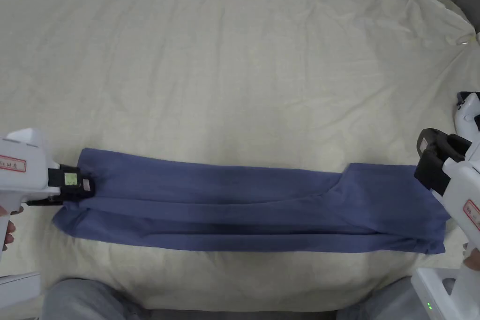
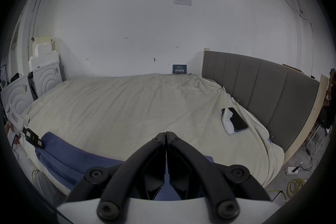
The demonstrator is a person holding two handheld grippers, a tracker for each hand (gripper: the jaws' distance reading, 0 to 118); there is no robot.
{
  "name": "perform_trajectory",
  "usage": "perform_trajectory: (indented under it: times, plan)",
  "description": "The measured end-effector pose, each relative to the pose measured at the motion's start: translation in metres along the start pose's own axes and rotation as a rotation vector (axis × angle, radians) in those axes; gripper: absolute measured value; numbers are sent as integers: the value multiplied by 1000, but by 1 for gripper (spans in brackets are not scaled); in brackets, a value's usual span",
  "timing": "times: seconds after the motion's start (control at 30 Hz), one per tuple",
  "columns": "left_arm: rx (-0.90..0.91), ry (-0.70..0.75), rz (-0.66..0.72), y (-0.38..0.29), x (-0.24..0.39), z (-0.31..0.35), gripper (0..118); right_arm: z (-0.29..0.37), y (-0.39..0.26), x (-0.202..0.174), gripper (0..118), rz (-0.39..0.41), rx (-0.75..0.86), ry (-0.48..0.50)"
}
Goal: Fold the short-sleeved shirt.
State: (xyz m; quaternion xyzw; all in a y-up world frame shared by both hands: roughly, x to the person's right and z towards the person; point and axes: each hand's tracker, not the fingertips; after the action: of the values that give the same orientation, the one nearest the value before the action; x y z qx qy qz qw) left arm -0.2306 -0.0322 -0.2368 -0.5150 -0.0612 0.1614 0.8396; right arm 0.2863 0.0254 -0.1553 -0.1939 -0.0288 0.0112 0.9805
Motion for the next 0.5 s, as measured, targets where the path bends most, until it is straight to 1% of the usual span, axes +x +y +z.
perform_trajectory:
  times: [0.07, 0.2, 0.27, 0.37, 0.4, 0.5]
  plan:
    - [77, 0, -63, 2, 23, 24, 7, 4, 3, 1, 0, 9, 14, 3]
    - [155, -74, -156, 3, 71, 65, 7, 11, 9, 6, 0, 0, 51, 11]
    - [145, -80, -145, 4, 97, 73, 7, 15, 11, 10, 0, -7, 68, 9]
    - [141, -169, -198, -1, 136, 73, 7, 19, 11, 16, 0, -30, 82, 8]
    - [128, -179, -206, -3, 148, 70, 7, 21, 10, 19, 0, -35, 83, 6]
    - [84, -218, -286, -14, 189, 47, 7, 28, 7, 25, 0, -40, 85, -6]
